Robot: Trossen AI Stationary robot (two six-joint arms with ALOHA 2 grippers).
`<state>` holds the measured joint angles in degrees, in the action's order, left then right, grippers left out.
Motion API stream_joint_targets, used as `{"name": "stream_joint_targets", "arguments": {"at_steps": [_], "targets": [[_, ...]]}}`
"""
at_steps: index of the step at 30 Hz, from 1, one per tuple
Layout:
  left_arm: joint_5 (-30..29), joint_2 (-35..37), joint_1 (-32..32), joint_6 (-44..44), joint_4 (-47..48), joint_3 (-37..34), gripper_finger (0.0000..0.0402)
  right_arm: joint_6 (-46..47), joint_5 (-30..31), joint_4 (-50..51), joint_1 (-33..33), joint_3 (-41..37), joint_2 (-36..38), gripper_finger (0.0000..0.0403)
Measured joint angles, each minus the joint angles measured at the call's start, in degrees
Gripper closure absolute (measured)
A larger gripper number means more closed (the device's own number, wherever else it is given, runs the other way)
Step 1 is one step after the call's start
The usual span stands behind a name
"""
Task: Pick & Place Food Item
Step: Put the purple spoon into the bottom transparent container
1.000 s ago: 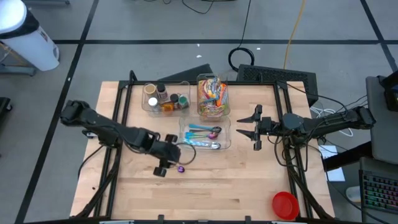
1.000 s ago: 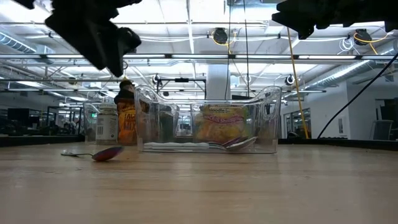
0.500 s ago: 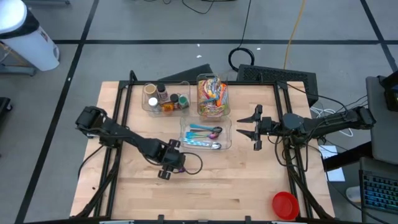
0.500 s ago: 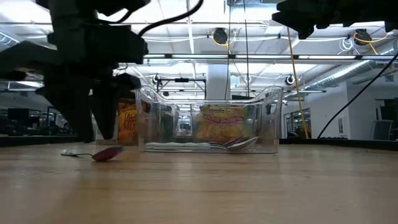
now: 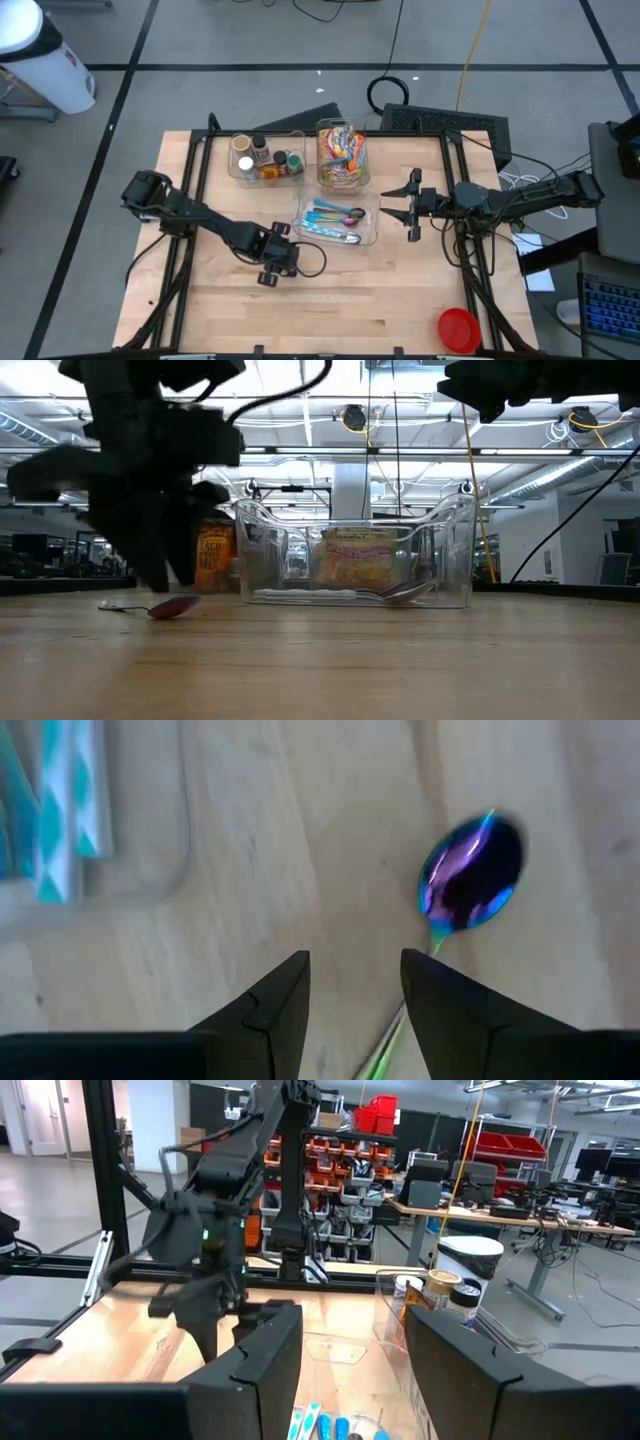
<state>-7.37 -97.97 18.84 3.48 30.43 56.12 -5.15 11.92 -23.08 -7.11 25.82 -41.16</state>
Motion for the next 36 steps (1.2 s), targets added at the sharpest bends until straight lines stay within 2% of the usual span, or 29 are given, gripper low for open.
{"name": "stream_joint_targets", "arguments": {"at_steps": [6, 13, 25, 30, 33, 36], "targets": [[-0.2, 2.5, -0.1, 0.1, 0.1, 0.1, 0.0236, 0.0, 0.0, 0.1, 0.0, 0.0, 0.0, 0.0234], [7.8, 2.3, 0.9, -0.1, -2.4, 0.2, 0.0236, 0.0, 0.0, 0.0, 0.0, 0.0, 0.0, 0.0234], [7.5, 0.8, 1.2, 4.6, -4.2, -4.8, 0.0236, 0.0, 0.0, -0.1, 0.0, 0.0, 0.0, 0.0234], [7.3, 1.1, 1.2, 4.4, -8.4, -7.1, 0.0237, 0.0, 0.0, -0.2, 0.0, 0.0, 0.0, 0.0234], [6.7, 1.1, 1.3, 4.3, -9.4, -7.5, 0.0251, 0.0, 0.0, -0.2, 0.0, 0.0, 0.0, 0.0234], [6.5, 1.1, 1.3, 4.2, -9.9, -7.5, 0.0286, 0.0, 0.0, -0.2, 0.0, 0.0, 0.0, 0.0234]]}}
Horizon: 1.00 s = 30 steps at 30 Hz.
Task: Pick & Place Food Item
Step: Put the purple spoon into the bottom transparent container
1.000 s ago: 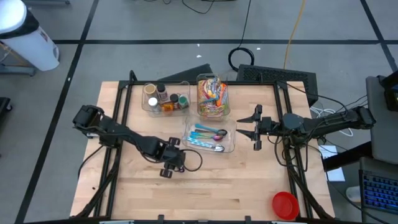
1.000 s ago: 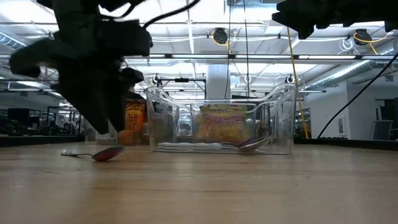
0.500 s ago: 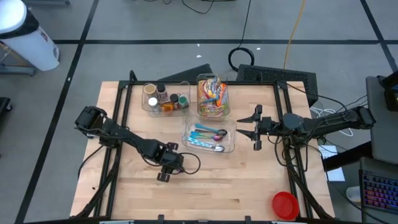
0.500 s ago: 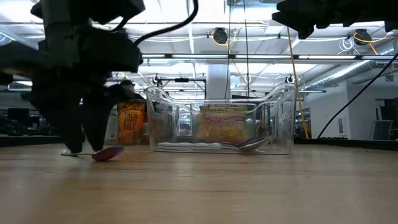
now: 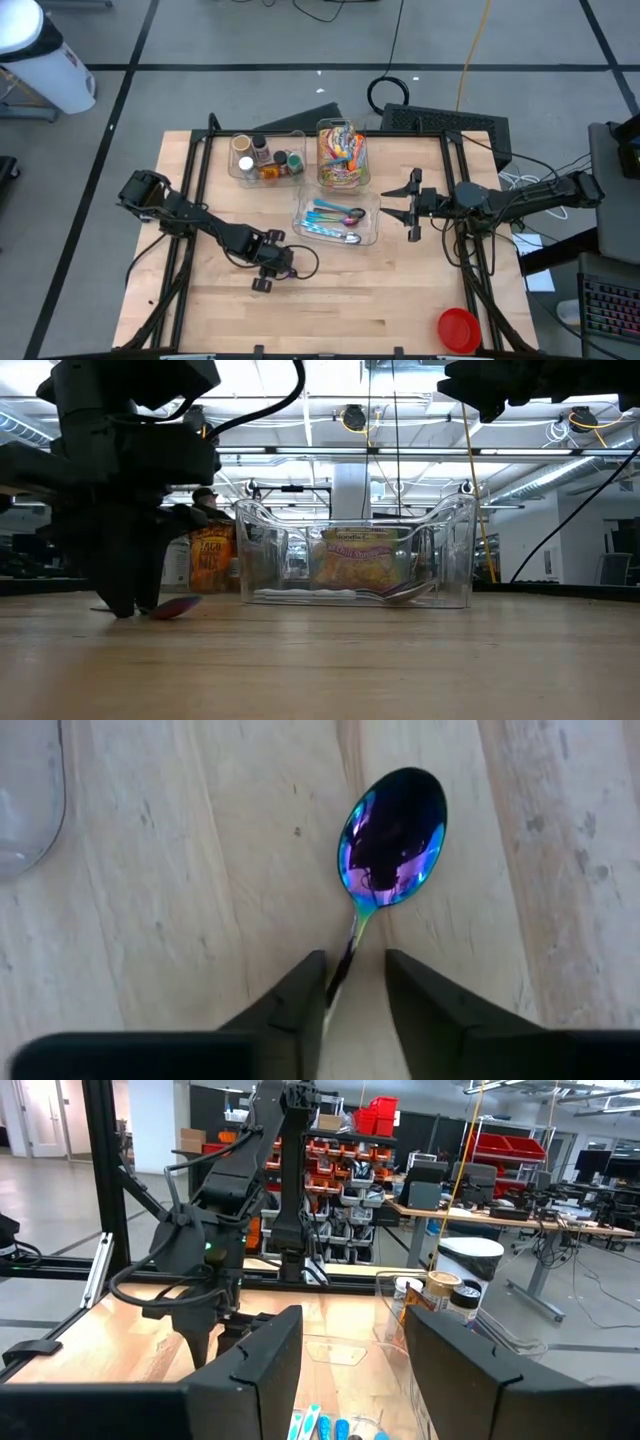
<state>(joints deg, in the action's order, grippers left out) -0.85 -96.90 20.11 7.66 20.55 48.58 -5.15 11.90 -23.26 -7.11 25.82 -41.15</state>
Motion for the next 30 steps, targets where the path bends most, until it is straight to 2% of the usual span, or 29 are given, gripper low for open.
{"name": "stream_joint_targets", "arguments": {"at_steps": [6, 8, 18, 25, 30], "targets": [[-0.1, -0.1, -0.1, 0.1, -1.2, 0.0, 0.0374, 0.0, 0.0, 0.0, 0.0, 0.0, 0.0, 0.0234], [-0.3, -0.1, -0.1, 0.8, -1.8, -0.1, 0.0392, 0.0, 0.0, 0.0, 0.0, 0.0, 0.0, 0.0234], [1.5, 0.8, -0.4, 4.3, -4.4, 1.1, 0.0393, 0.0, 0.0, 0.0, 0.0, 0.0, 0.0, 0.0234], [1.7, 5.5, -0.7, -5.0, -4.1, 8.2, 0.0396, 0.0, 0.0, -0.1, 0.0, 0.0, 0.0, 0.0234], [-2.0, 9.5, -3.4, -10.9, -4.3, 14.2, 0.0394, 0.5, 0.0, -0.3, 0.0, 0.0, 0.0, 0.0234]]}}
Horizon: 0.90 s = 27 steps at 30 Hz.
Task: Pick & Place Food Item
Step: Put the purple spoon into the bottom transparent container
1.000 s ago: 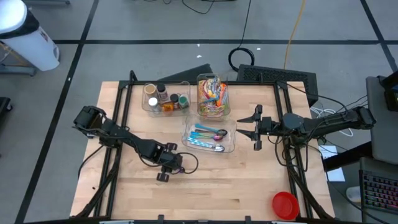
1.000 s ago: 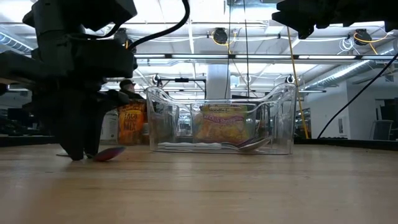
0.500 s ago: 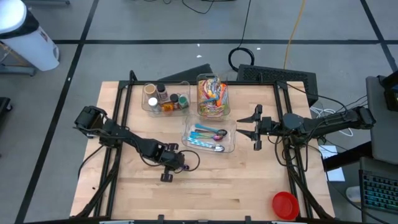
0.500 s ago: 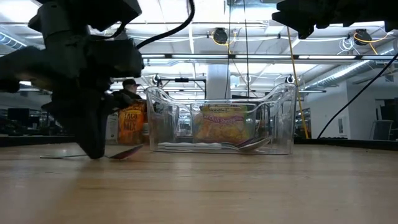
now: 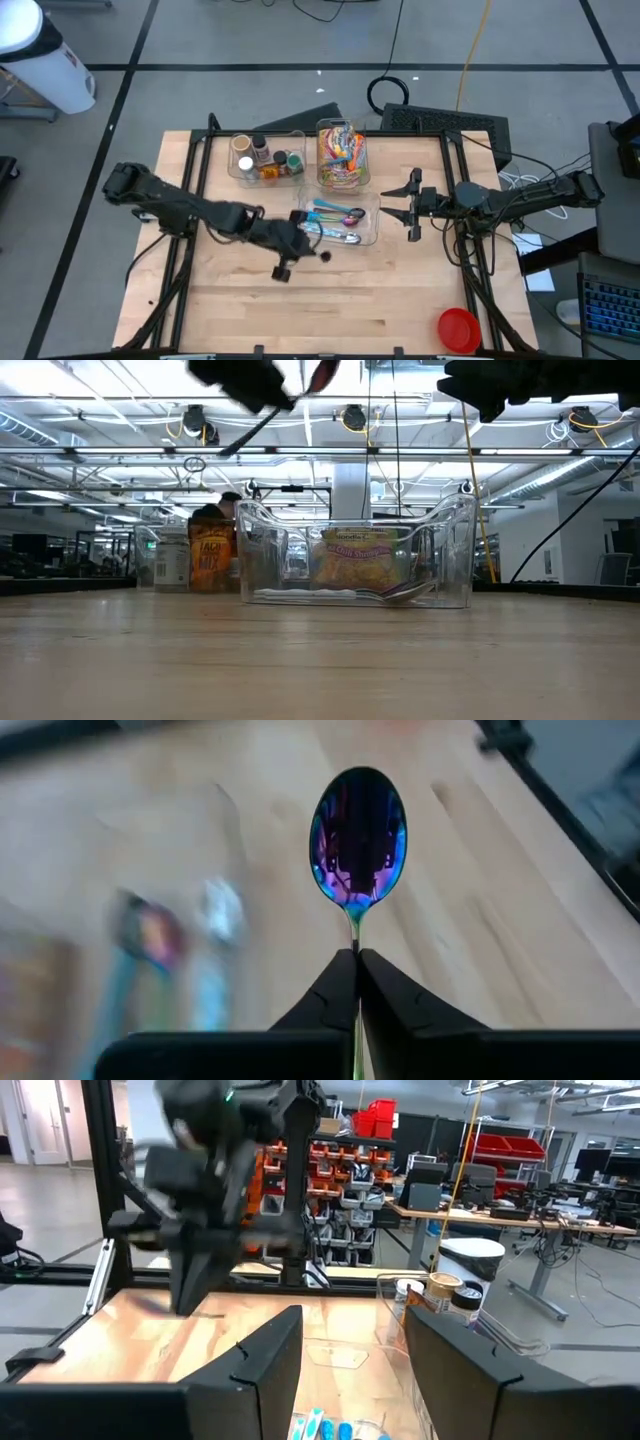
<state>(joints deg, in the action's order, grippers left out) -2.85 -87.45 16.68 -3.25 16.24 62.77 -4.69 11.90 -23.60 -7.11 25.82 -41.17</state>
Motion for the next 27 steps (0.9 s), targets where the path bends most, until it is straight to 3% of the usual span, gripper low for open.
{"name": "stream_joint_targets", "arguments": {"at_steps": [6, 9, 14, 27], "targets": [[-0.7, 1.4, -6.4, -10.3, 0.0, 6.6, 0.0394, 0.9, 0.0, -0.2, 0.0, 0.0, 0.0, 0.0234], [2.6, 0.5, -10.4, -14.1, -2.6, 7.6, 0.0397, 1.0, 0.0, -0.2, 0.0, 0.0, 0.0, 0.0234], [9.9, -1.6, -15.9, -14.6, -7.6, 7.2, 0.0395, 1.0, 0.0, -0.1, 0.0, 0.0, 0.0, 0.0234], [14.2, -16.4, -19.4, -14.9, -12.3, 7.1, 0.0397, 0.8, 0.0, 0.2, 0.0, 0.0, 0.0, 0.0234]]}}
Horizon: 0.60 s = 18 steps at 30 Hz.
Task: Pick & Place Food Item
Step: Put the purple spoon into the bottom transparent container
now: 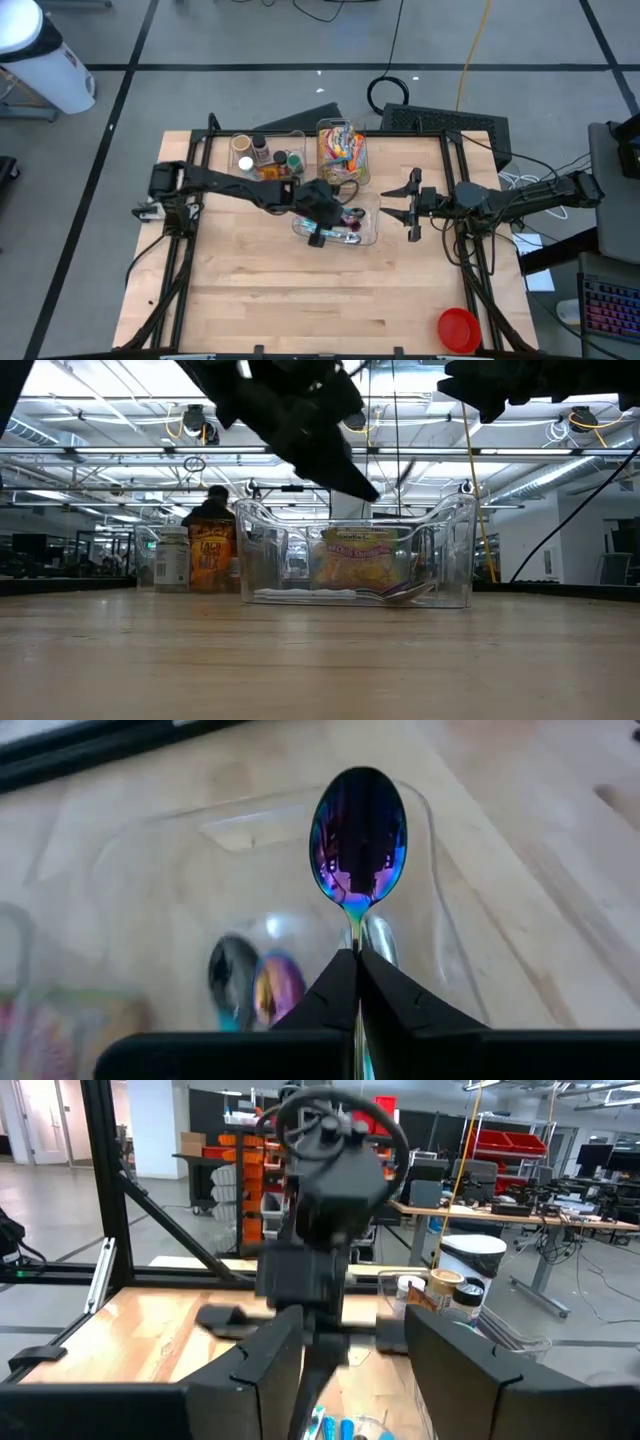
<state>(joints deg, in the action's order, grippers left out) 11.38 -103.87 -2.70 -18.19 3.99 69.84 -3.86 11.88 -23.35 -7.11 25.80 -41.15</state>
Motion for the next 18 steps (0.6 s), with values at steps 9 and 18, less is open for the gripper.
{"name": "stream_joint_targets", "arguments": {"at_steps": [9, 18], "targets": [[0.6, -9.0, 0.0, -0.2, -4.7, 0.0, 0.0387, 0.0, 0.0, 0.1, 0.0, 0.0, 0.0, 0.0234], [-2.1, -11.0, -0.2, 0.6, -3.9, 0.0, 0.0367, 0.0, 0.0, 0.1, 0.0, 0.0, 0.0, 0.0234]]}}
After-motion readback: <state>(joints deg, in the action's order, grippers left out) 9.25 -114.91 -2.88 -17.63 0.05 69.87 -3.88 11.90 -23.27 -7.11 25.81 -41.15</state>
